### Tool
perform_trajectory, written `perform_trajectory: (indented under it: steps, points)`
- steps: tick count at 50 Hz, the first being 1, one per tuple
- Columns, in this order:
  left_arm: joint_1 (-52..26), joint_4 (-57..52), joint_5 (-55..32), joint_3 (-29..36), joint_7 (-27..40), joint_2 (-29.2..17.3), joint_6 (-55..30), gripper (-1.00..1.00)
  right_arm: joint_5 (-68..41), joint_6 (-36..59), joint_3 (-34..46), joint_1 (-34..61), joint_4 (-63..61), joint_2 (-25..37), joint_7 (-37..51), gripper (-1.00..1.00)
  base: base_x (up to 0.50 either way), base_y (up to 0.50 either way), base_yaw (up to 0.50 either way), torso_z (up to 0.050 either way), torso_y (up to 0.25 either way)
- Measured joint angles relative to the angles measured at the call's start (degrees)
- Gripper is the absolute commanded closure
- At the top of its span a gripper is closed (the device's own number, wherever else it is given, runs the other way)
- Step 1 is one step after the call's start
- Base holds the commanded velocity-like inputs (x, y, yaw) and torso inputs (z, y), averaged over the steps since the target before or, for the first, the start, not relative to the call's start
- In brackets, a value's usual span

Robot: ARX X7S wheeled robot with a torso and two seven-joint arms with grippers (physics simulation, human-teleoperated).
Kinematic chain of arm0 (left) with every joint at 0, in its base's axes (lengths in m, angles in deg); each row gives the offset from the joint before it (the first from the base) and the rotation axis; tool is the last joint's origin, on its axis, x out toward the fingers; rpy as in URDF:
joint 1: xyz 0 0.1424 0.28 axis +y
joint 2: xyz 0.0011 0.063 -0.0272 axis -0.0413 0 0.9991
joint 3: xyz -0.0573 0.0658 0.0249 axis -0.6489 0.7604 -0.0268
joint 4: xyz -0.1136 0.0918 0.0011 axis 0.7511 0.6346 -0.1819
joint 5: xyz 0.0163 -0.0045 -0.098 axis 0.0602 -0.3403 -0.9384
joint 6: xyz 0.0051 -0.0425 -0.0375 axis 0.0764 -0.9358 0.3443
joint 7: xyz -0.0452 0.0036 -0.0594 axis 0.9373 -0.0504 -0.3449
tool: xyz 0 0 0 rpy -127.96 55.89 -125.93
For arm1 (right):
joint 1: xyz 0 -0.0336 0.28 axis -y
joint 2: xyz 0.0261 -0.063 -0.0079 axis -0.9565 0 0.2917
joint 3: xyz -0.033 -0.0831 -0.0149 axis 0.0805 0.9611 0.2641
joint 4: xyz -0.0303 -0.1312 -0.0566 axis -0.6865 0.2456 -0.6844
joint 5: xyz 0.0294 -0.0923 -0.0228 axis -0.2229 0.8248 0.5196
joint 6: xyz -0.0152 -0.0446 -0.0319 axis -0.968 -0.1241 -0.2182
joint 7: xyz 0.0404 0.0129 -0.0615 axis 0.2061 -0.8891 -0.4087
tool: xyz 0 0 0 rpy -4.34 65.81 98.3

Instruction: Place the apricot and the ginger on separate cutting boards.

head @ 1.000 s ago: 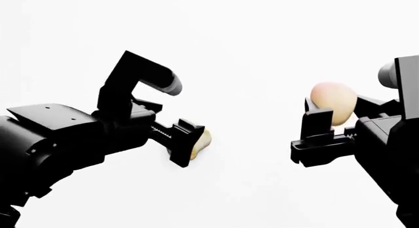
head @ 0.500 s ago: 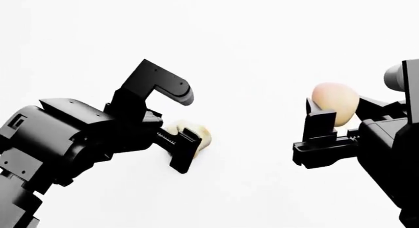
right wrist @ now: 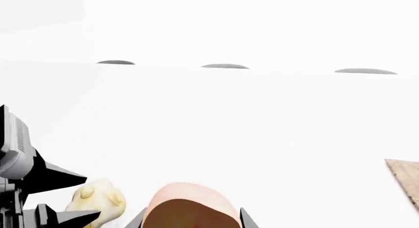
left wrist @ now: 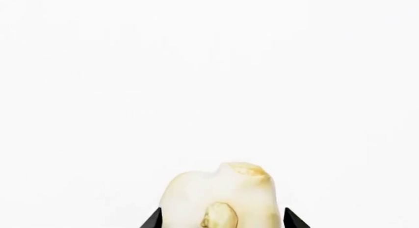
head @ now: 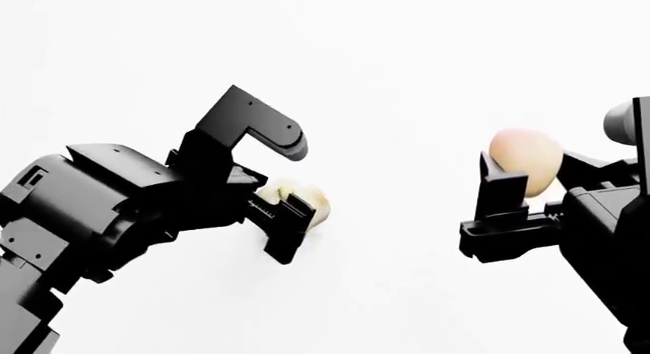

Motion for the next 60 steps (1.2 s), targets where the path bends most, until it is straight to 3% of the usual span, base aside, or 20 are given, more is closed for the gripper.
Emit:
perform_trajectory:
  steps: [10, 30, 51, 60]
  points:
    - [-0.67, -10.16, -4.71, -4.10, 6.35, -4.95, -3.15, 1.00, 0.30, -0.66, 0.82, 1.03, -0.07, 0.34, 0.20, 1.00, 0.00, 0.00, 0.00, 0.000, 0.000]
    - [-0.09, -38.79, -18.07, -18.39, 22.05, -17.67, -16.74, 1.00, 6.78, -5.54, 5.19, 6.02, 6.85, 2.70, -1.10, 1.00, 0.00, 0.00, 0.00, 0.000, 0.000]
    - [3.10, -50.04, -25.50, -24.70, 29.29, -21.44, -22.45, 1.00, 17.59, -13.16, 8.51, 10.52, 22.23, 4.03, 0.55, 1.00, 0.00, 0.00, 0.00, 0.000, 0.000]
    - [3.99, -51.99, -27.09, -25.76, 30.72, -22.18, -23.45, 1.00, 25.30, -22.16, 12.84, 16.67, 38.26, 3.23, -2.06, 1.00, 0.00, 0.00, 0.00, 0.000, 0.000]
